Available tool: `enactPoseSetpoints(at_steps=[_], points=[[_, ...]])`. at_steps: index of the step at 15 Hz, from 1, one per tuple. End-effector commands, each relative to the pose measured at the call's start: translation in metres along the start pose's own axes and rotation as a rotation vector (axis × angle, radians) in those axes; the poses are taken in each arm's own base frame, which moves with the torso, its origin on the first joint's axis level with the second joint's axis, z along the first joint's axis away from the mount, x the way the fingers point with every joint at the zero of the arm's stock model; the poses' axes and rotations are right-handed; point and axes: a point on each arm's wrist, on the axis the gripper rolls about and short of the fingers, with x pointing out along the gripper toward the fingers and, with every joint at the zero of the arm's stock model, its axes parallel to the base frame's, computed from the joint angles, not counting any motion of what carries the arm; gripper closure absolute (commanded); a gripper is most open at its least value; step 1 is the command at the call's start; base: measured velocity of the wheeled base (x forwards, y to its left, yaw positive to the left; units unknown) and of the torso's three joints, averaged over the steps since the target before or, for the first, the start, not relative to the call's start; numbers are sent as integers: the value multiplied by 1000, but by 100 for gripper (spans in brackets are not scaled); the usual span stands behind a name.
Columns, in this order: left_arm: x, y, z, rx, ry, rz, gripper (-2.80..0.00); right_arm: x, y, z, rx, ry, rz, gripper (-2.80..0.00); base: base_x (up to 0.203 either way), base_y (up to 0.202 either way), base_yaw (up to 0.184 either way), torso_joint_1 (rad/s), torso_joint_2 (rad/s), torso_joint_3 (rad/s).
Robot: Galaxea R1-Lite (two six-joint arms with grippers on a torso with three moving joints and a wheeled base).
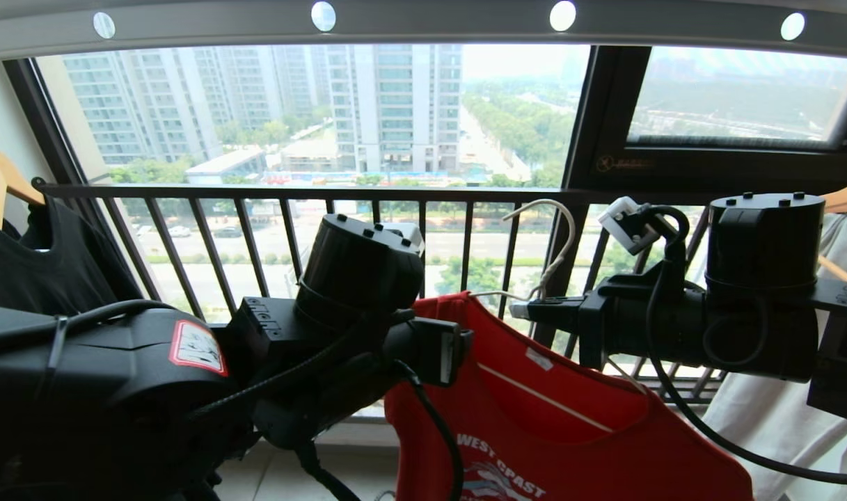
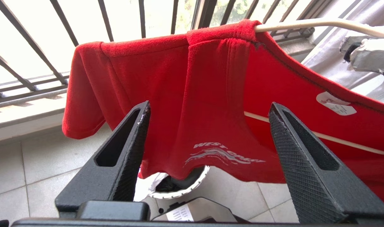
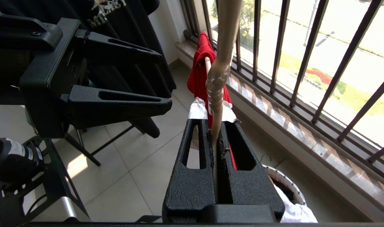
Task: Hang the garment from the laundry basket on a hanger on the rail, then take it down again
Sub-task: Take the clothes off the clothes rack
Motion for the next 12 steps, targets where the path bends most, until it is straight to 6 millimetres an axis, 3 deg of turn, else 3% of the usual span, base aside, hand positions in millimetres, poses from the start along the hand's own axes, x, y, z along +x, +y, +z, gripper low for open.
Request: enactPoseSetpoints(at_steps=[1,6,12], points=[[9,-6,-9,12,2,16,-280,1,2,0,-1,-4,11,0,0,0,0,0,0,0],[22,-7,-18,52,6,95,-280,-3,5,3,-2,-16,16,0,0,0,0,0,0,0],[26,0,-8,42,-54,155,-280,-5,11,3,-10,-20,31,0,0,0,0,0,0,0]])
